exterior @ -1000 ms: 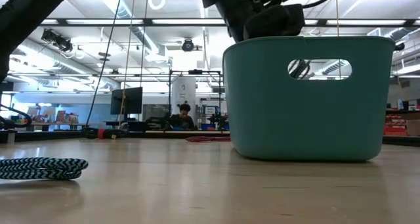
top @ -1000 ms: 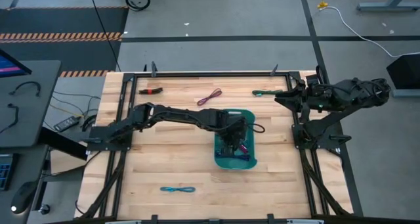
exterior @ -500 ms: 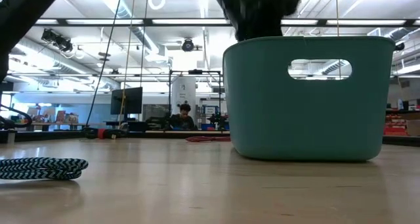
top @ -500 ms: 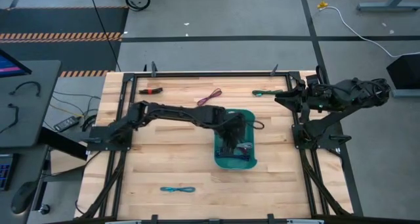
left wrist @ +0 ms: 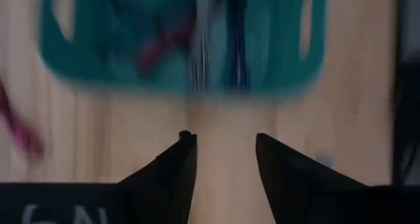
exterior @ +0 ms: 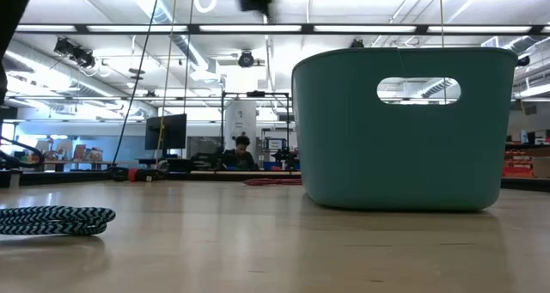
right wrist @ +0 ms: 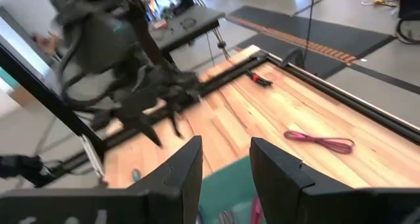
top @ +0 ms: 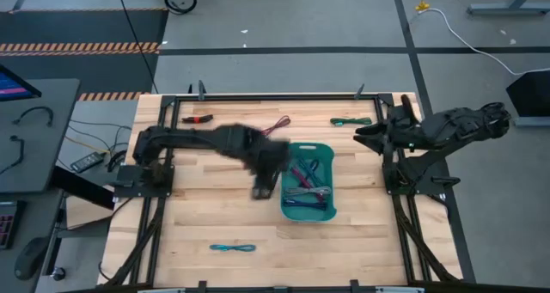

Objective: Pick and place USB-C Cables
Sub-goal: Put the light blue USB cable into the light green bin

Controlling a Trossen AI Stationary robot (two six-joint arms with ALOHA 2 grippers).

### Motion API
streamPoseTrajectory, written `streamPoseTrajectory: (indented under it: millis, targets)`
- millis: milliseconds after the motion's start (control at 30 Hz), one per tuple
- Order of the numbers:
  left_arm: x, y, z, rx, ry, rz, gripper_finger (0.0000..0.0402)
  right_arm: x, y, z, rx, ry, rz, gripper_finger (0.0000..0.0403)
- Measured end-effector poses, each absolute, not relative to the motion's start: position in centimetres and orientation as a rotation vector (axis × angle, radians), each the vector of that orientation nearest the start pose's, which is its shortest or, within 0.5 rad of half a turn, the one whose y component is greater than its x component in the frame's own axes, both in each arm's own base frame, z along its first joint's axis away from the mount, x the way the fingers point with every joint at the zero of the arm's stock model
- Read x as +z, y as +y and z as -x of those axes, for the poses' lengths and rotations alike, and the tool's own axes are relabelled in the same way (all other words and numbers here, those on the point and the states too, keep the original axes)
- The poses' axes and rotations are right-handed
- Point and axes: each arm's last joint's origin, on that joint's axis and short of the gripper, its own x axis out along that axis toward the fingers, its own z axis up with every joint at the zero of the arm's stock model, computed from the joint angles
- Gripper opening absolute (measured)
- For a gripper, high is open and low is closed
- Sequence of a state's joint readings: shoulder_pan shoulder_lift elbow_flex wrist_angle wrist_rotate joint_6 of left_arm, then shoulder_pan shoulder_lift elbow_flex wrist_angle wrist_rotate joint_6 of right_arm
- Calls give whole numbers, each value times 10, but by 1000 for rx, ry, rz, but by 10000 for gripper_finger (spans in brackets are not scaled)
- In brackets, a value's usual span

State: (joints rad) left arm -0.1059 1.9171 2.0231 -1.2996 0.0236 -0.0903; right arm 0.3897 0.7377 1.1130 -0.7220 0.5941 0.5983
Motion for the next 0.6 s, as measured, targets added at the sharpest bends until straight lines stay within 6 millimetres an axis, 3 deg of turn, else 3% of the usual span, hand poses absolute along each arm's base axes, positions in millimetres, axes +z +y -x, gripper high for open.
streamPoseTrajectory:
  millis: [67, 233, 600]
  targets:
    - [342, -56, -367, -80, 1323, -44, 154, 393, 31, -118, -293, 261, -411, 132]
    - [310, -100, -345, -135, 1400, -99, 144, 389, 34, -124, -293, 295, -378, 132]
    - [198, -183, -284, -81, 1488, 111, 149, 390, 32, -116, -249, 310, -353, 132]
